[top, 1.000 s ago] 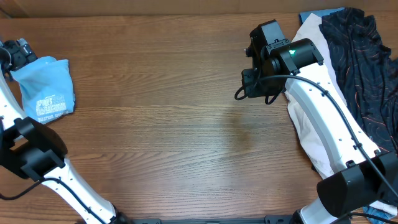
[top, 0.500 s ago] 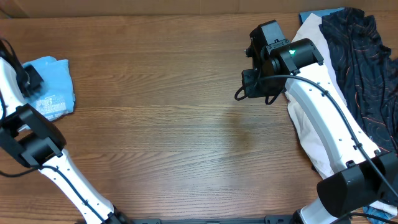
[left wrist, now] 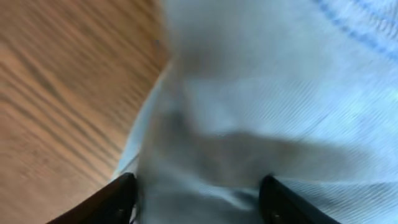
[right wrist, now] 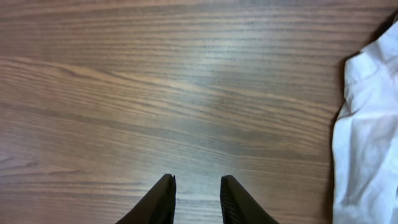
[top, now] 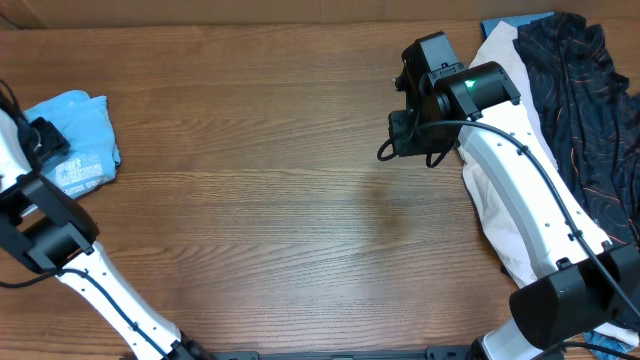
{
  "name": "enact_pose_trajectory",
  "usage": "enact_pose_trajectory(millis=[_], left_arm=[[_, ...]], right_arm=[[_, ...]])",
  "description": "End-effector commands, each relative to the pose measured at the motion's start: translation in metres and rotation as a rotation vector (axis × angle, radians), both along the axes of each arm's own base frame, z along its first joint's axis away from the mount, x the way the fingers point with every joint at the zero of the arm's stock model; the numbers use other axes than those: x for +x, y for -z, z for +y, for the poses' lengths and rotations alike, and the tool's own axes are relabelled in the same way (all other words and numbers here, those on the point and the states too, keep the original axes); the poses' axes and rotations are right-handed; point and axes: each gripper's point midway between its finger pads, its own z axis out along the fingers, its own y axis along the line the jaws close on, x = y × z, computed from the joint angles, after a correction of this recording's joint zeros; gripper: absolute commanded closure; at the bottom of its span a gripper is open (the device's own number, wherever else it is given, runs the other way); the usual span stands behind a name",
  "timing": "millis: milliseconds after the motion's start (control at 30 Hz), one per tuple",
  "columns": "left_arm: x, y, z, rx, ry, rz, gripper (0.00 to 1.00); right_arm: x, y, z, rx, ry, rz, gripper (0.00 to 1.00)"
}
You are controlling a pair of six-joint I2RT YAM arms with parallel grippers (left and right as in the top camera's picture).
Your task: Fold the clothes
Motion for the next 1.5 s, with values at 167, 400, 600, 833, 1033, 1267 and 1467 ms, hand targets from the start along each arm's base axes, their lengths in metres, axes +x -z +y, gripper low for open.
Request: enact_pose_trajectory(millis=[167, 400, 600, 833, 1033, 1267, 1467], left_arm=[[0.026, -0.186, -0.043, 0.109, 0.115, -0.354, 0.22], [0.034, -0.281, -0.153, 0.149, 0.330, -0.487, 0.08], [0.038, -0.288, -0.262, 0.071, 0.540, -0.465, 0.00], [-0.009, -0.251, -0.338, -0.075, 0.691, -0.215, 0.00], [-0.042, -0.251, -0.360, -0.099, 0.735, -0.133, 0.00], [-0.097, -0.257, -0.369, -0.102, 0.754, -0.104, 0.00], [-0.143, -0.257, -0.371, -0.011, 0.838, -0.257, 0.00]], right_arm=[[0.023, -0.015, 0.007, 0.071, 0.038, -0.093, 0.60], [0.050, -0.030, 0.007, 0.225, 0.038, -0.170, 0.16], [0.069, -0.039, -0.006, 0.223, -0.074, -0.265, 0.00], [0.059, -0.035, -0.048, 0.170, 0.128, -0.197, 0.00], [0.021, -0.057, -0.064, 0.159, 0.164, -0.176, 0.00], [-0.042, -0.083, -0.083, 0.137, 0.216, -0.268, 0.00], [-0.085, -0.083, -0.088, 0.203, 0.246, -0.453, 0.00]])
